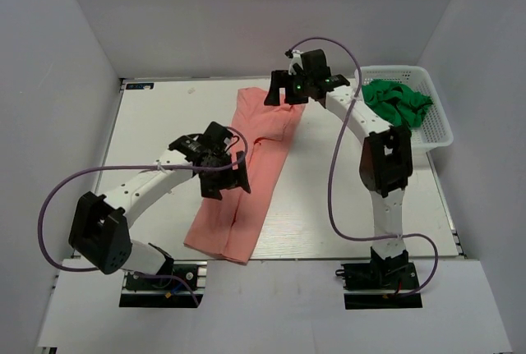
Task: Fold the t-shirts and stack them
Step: Rotate the tshirt 90 degrees
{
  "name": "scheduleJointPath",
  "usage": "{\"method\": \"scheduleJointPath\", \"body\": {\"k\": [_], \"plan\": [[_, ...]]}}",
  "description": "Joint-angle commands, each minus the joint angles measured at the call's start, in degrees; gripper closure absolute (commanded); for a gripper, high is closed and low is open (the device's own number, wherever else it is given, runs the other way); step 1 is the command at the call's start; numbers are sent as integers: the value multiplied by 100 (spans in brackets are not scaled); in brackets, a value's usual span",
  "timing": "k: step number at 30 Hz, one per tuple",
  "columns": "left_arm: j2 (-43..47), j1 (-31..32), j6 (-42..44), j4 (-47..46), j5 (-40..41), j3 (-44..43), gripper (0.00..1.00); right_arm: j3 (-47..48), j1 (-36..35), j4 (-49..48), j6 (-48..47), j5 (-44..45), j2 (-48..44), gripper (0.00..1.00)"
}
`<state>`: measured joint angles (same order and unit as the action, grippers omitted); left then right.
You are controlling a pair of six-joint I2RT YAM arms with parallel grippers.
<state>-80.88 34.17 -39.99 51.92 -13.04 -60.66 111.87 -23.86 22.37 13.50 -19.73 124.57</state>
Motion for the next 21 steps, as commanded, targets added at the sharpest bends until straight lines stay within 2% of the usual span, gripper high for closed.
{"method": "scheduleJointPath", "body": {"k": [1,4,6,9,13,21], "plan": [[126,-69,-663,669,2387,-533,0,-551,-329,565,169,337,-416,9],[11,-130,-1175,872,2900,-797,0,-1491,-566,348,450,514,-924,9],[107,-130,-1178,750,2973,-798,0,-2298,-716,-13,539,365,-1181,9],[309,-183,-1178,494,2974,-745,0,-3010,-840,-645,750,-328,-1313,9],[529,-183,-1231,284,2939,-394,0,-3102,-972,-795,777,-480,-1085,9],[520,-183,-1283,512,2912,-358,0,-3198,-541,-813,909,-550,-531,9]]}}
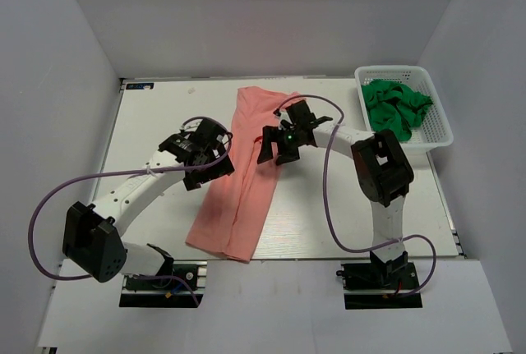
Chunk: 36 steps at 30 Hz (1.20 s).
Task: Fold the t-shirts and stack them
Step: Rotate the tshirt 90 degrees
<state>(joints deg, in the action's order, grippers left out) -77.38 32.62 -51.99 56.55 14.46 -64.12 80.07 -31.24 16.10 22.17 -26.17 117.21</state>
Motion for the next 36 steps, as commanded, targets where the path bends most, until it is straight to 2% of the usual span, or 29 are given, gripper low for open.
{"method": "scheduleJointPath", "body": {"k": [1,7,13,15,17,19,21,23,24,26,27,28,29,31,32,35,36], "plan": [[171,-28,-84,49,163,-13,0,-62,372,-177,33,156,302,9],[180,-28,417,-135,-180,-127,0,236,1093,130,-108,684,557,9],[-312,42,883,-267,-742,-189,0,2087,1515,1017,-916,999,865,9],[-374,43,996,-390,-917,-128,0,2310,1569,1150,-1109,826,839,9],[-322,43,1120,-811,-1435,127,0,2417,1595,1142,-1224,553,585,9],[-321,104,1244,-1119,-2024,390,0,2005,1534,1036,-1224,543,174,9],[-373,165,1305,-1541,-2611,557,0,1077,1516,703,-1024,604,-520,9],[-452,253,1305,-1883,-2886,803,0,530,1560,510,-865,570,-1073,9],[-531,323,1305,-1955,-3061,874,0,-387,1560,413,-751,543,-1512,9],[-610,534,1367,-1955,-3063,1059,0,-1208,1534,482,-583,630,-1919,9],[-611,613,1367,-1955,-3063,1207,0,-1727,1516,517,-548,709,-2582,9],[-611,779,1367,-1955,-3063,1313,0,-1967,1507,578,-460,623,-2833,9],[-611,850,1367,-2129,-3237,1427,0,-2509,1481,561,-364,353,-3488,9],[-611,1070,1253,-2359,-3431,1735,0,-3441,1463,517,-179,-123,-3827,9],[-611,1140,1252,-2499,-3502,1797,0,-3611,1446,596,-117,-438,-4159,9],[-760,1299,1252,-2709,-3441,1946,0,-4366,1376,825,76,-669,-4556,9],[-830,1299,1252,-2789,-3493,1947,3,-4604,1367,755,120,-687,-4662,9]]}}
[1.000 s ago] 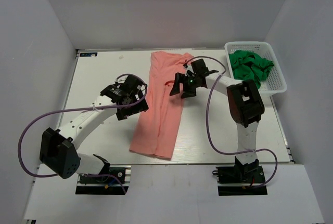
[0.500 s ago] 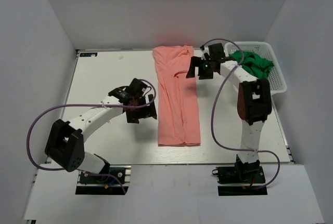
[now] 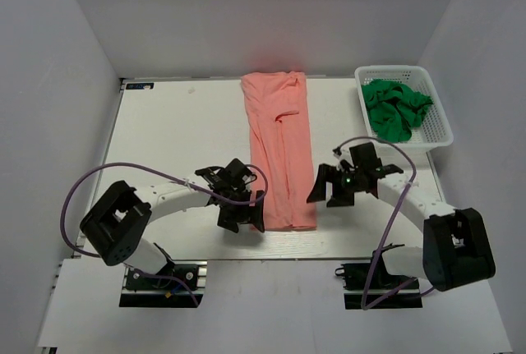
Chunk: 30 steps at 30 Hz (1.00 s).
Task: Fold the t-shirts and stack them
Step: Rotate the tshirt 90 degrees, then grab the bottom of the folded rectangular tshirt with both arms
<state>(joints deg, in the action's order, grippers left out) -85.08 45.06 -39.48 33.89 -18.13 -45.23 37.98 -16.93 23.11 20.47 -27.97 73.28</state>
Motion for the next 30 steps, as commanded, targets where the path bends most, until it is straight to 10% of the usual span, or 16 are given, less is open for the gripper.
{"method": "scheduleJointPath", "body": {"k": [1,14,26,30], "plan": [[-62,56,-50,-593,-322,128,6,-483,-74,35,387,-560,-270,9],[-580,108,-51,-849,-252,138,54,-1284,-197,-500,633,-1026,29,13],[-834,108,2,-613,11,-64,93,-1170,-197,-870,643,-921,626,64],[-905,108,55,-506,169,-188,100,-1091,-197,-879,581,-1000,671,100]]}}
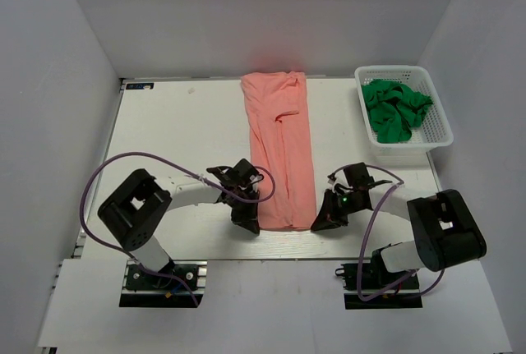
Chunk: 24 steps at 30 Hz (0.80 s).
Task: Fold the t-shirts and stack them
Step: Grab the bottom of the folded rectangular tshirt with both arms, then fold the folded rectangular tshirt in 1/3 of the way
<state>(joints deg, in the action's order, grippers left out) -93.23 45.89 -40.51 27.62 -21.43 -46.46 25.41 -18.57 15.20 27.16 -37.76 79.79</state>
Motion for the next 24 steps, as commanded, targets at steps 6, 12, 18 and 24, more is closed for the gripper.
{"method": "scheduleJointPath", "body": {"k": [6,12,18,24], "plan": [[366,25,158,226,929,-389,100,849,-33,105,-448,-91,46,100],[806,-106,-27,472,1826,-1048,100,2045,20,562,-1019,391,133,100],[342,-238,26,919,2678,-2261,100,2978,90,624,-800,971,432,100],[-379,-572,333,1158,3224,-3202,100,4075,222,650,-852,1025,985,100]]}}
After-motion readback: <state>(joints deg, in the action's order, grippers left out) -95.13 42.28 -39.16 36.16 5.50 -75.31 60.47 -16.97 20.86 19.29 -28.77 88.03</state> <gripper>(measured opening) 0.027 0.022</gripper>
